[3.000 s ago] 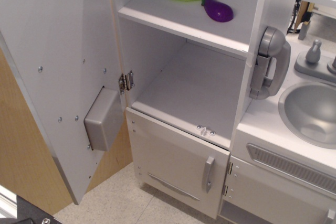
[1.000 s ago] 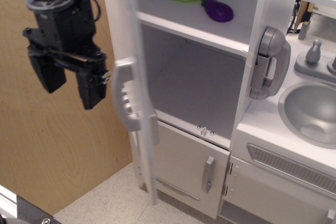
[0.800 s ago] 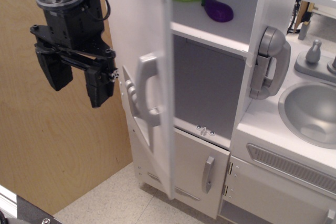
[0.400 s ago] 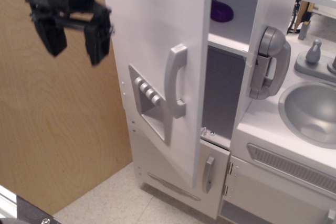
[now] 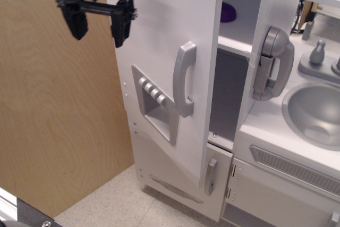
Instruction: Close fridge
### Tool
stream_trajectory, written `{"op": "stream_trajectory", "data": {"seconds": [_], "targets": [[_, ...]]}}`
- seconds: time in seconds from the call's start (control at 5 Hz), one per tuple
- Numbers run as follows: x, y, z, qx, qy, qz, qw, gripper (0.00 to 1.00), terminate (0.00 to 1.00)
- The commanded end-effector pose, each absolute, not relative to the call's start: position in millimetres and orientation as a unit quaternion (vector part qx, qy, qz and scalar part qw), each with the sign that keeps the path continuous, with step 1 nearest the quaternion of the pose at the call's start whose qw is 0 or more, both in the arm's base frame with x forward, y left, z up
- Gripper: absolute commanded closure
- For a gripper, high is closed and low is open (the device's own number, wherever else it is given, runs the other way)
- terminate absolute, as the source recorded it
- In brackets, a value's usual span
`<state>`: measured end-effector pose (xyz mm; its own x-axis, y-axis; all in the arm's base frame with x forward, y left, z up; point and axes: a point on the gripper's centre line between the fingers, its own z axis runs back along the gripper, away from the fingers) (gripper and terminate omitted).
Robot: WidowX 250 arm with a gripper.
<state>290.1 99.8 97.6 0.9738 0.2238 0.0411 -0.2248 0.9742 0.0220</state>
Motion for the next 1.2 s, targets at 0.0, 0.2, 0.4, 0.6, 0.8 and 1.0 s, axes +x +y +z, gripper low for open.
{"op": "stream_trajectory", "data": {"seconds": [0.0, 0.2, 0.4, 0.6, 0.8, 1.0], "targets": [[324.5, 99.3, 113.3, 0.014, -0.056, 0.105, 0.993, 0.0, 0.0], [332.5, 95.1, 115.3, 0.014, -0.062, 0.102, 0.993, 0.0, 0.0], [342.1, 92.2, 115.2, 0.008, -0.059, 0.104, 0.993, 0.0, 0.0], [349.4, 90.8, 115.2, 0.012, -0.063, 0.108, 0.992, 0.0, 0.0], [358.5, 90.6, 115.4, 0.009, -0.064, 0.114, 0.991, 0.0, 0.0], [366.1, 91.4, 114.1, 0.007, -0.061, 0.124, 0.99, 0.0, 0.0]]}}
